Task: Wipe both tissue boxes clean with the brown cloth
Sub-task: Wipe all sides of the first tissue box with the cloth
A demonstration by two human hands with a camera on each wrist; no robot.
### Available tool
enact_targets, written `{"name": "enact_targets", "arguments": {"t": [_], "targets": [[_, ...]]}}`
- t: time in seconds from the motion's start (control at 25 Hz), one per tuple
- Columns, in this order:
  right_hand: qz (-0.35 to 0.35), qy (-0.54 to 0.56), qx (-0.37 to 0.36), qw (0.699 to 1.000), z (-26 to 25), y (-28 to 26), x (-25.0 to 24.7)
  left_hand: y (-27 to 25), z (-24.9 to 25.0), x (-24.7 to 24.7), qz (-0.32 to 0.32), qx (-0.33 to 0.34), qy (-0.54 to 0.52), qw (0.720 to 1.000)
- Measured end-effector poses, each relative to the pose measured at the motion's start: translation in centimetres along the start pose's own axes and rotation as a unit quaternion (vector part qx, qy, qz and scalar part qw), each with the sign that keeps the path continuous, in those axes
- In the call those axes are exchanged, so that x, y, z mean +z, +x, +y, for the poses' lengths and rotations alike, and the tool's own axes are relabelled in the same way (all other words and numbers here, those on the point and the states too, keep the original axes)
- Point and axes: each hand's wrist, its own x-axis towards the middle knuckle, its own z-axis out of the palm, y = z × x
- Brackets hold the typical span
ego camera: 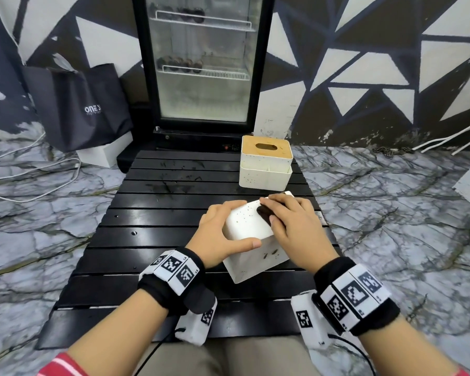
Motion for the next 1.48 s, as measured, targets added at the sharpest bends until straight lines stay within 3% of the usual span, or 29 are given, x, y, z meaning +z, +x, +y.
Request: {"name": "enact_targets", "arguments": {"t": [0.32,0.64,0.84,1.04,1.32,1.48], "targets": [[-0.048,0.049,0.051,0.996,2.7,3.4,-1.1,-1.8,0.2,2.2,0.029,0.045,-0.02,0.998],[-0.038,0.099,-0.007,0.994,2.2,2.2,-1.7,-0.2,0.3,1.6,-0.088,0.038,-0.074,0.993],[-0.022,0.136,-0.054,0.989,1.1,-1.2,-1.9,-0.3,0.2,1.8,-0.094,0.035,-0.097,0.99],[-0.008,0.147,-0.021,0.989,1.3,-0.2,-1.6,-0.5,0.5,1.8,-0.08,0.006,-0.105,0.991],[-0.025,0.138,-0.072,0.987,1.3,-2.3,-1.8,-0.5,0.8,1.8,-0.082,-0.007,-0.1,0.992],[-0.024,0.136,-0.049,0.989,1.6,-1.6,-1.7,-0.6,0.8,1.8,-0.086,-0.011,-0.094,0.992]]}}
